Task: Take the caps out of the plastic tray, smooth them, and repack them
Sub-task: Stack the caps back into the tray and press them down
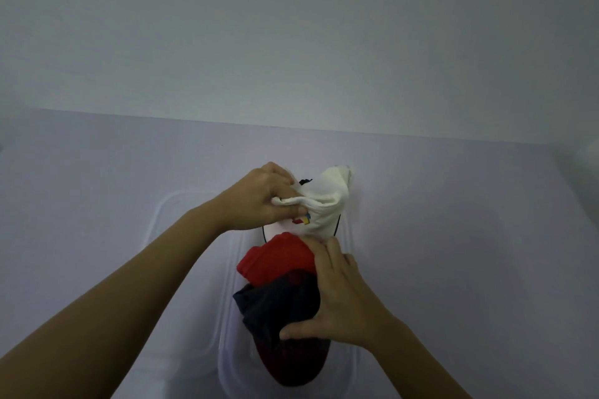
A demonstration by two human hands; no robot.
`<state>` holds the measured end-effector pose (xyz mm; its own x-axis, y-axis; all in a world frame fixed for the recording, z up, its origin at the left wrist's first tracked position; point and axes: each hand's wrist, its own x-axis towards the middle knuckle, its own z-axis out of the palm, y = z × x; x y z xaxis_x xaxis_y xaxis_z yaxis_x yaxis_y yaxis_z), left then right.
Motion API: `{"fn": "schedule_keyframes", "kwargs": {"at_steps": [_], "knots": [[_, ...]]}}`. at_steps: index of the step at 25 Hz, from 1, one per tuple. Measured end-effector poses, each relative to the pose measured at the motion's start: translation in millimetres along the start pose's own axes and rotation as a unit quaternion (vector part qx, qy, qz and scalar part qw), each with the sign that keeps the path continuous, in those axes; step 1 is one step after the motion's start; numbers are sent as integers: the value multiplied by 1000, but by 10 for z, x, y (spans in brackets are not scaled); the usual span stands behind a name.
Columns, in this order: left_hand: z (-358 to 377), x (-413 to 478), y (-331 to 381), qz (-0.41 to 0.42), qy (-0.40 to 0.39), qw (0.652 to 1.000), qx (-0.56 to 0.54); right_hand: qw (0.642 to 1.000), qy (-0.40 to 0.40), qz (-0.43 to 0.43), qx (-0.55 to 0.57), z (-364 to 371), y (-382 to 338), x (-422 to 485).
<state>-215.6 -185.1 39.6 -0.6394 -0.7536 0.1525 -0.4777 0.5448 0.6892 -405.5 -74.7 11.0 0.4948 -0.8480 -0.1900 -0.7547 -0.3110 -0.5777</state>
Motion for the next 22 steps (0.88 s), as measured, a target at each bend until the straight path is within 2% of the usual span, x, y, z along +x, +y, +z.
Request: {"fn": "schedule_keyframes", "kwargs": {"at_steps": [4, 8, 11, 14, 15, 17, 18, 19, 20, 22], "knots": [[80, 59, 12, -77, -86, 991, -67, 1000, 7, 0, 8, -4, 10, -22], [2, 80, 36, -119, -131, 976, -128, 1000, 17, -5, 3, 35, -1, -74], [47, 109, -62, -158, -160, 966, -130, 1000, 13, 8, 4, 25, -9, -60], [169, 125, -188, -206, -178, 955, -116, 998, 8, 25, 63, 19, 74, -12], [200, 119, -229, -221, -178, 952, -117, 994, 38, 19, 105, 7, 123, 15], [234, 103, -310, -245, -173, 945, -131, 974, 157, -2, 161, -16, 312, 94], [243, 96, -354, -254, -172, 942, -135, 968, 211, -1, 138, -44, 434, 160], [237, 95, -365, -265, -172, 938, -142, 970, 225, 6, 86, -89, 555, 241], [234, 103, -381, -276, -171, 934, -149, 980, 195, 16, 26, -135, 662, 337], [251, 109, -415, -286, -178, 929, -152, 993, 59, 51, -86, -196, 791, 530]]}}
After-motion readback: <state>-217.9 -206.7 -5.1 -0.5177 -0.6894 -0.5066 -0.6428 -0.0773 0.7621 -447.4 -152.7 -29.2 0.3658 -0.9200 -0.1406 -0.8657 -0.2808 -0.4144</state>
